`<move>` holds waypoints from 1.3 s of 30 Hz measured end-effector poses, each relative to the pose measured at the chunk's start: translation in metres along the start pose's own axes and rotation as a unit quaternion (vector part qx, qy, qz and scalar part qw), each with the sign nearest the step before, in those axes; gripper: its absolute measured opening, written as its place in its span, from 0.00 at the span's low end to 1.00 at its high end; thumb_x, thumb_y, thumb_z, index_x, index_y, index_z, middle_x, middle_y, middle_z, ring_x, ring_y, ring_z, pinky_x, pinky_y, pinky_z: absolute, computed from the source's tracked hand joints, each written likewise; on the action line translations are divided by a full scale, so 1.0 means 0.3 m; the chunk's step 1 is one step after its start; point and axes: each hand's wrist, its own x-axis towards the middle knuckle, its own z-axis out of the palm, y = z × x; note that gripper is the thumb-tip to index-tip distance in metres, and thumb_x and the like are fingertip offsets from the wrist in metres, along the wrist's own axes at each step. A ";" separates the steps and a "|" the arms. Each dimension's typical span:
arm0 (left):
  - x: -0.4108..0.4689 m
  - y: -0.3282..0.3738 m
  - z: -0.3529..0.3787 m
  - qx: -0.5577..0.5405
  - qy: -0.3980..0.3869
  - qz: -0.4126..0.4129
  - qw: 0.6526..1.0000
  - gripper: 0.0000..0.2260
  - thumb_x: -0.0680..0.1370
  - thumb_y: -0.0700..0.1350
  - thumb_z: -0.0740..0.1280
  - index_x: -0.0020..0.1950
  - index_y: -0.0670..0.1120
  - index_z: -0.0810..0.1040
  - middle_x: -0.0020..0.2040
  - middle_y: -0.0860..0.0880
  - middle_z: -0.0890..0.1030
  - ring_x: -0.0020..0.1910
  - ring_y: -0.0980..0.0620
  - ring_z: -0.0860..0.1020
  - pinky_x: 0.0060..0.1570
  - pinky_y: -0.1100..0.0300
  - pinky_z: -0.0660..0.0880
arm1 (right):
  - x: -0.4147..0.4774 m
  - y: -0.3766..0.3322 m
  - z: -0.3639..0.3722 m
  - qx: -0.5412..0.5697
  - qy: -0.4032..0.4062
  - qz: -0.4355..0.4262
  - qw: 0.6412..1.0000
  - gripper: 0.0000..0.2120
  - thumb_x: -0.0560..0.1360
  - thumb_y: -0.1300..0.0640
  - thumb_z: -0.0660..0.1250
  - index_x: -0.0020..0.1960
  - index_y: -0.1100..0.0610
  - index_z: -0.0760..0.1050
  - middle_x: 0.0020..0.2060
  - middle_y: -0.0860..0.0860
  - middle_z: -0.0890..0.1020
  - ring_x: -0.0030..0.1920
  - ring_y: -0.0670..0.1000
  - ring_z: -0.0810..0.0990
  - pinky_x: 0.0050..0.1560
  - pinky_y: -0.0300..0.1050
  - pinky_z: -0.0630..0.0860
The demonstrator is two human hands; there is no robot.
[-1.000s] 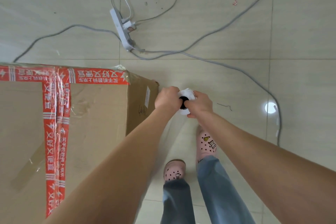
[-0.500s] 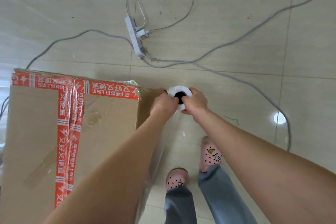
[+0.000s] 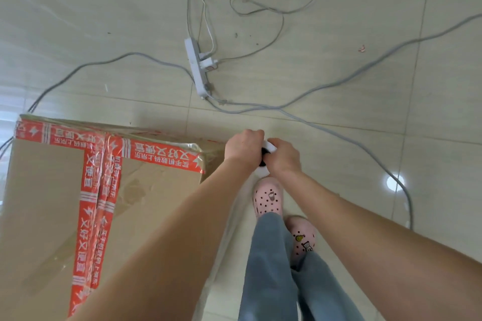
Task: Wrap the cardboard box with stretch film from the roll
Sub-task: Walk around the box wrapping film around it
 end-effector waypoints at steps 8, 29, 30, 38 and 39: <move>0.057 -0.080 -0.086 -0.202 0.007 -0.163 0.966 0.12 0.76 0.46 0.64 0.54 0.39 0.74 0.52 0.40 0.78 0.51 0.40 0.78 0.41 0.55 0.71 | 0.059 -0.130 -0.028 0.017 0.067 -0.018 0.997 0.22 0.72 0.59 0.67 0.66 0.52 0.72 0.62 0.51 0.78 0.61 0.53 0.76 0.55 0.40 0.69; 0.214 -0.227 -0.198 -0.245 -0.023 -0.167 0.955 0.07 0.73 0.42 0.65 0.47 0.39 0.76 0.45 0.41 0.80 0.42 0.42 0.81 0.40 0.54 0.79 | 0.157 -0.307 0.009 0.053 0.010 -0.017 0.998 0.19 0.68 0.58 0.70 0.59 0.51 0.78 0.53 0.50 0.82 0.54 0.52 0.80 0.53 0.43 0.76; 0.217 -0.237 -0.203 -0.270 -0.016 -0.176 0.946 0.08 0.73 0.43 0.65 0.47 0.38 0.76 0.45 0.41 0.81 0.41 0.42 0.82 0.42 0.52 0.81 | 0.162 -0.314 0.017 0.064 0.020 -0.021 0.998 0.20 0.68 0.56 0.71 0.61 0.52 0.77 0.54 0.50 0.81 0.55 0.52 0.79 0.53 0.42 0.74; 0.199 -0.328 -0.211 -0.346 -0.004 -0.240 0.907 0.08 0.75 0.45 0.65 0.42 0.41 0.72 0.34 0.44 0.80 0.20 0.51 0.77 0.21 0.64 0.73 | 0.196 -0.383 0.116 0.154 -0.081 0.049 0.983 0.21 0.69 0.64 0.65 0.61 0.51 0.74 0.56 0.53 0.79 0.52 0.56 0.81 0.41 0.47 0.83; 0.196 -0.345 -0.211 -0.346 -0.010 -0.244 0.906 0.10 0.75 0.46 0.66 0.41 0.41 0.72 0.33 0.44 0.79 0.20 0.51 0.77 0.21 0.63 0.74 | 0.204 -0.393 0.122 0.124 -0.079 0.027 0.989 0.20 0.69 0.64 0.64 0.59 0.50 0.76 0.55 0.53 0.80 0.52 0.56 0.81 0.43 0.48 0.83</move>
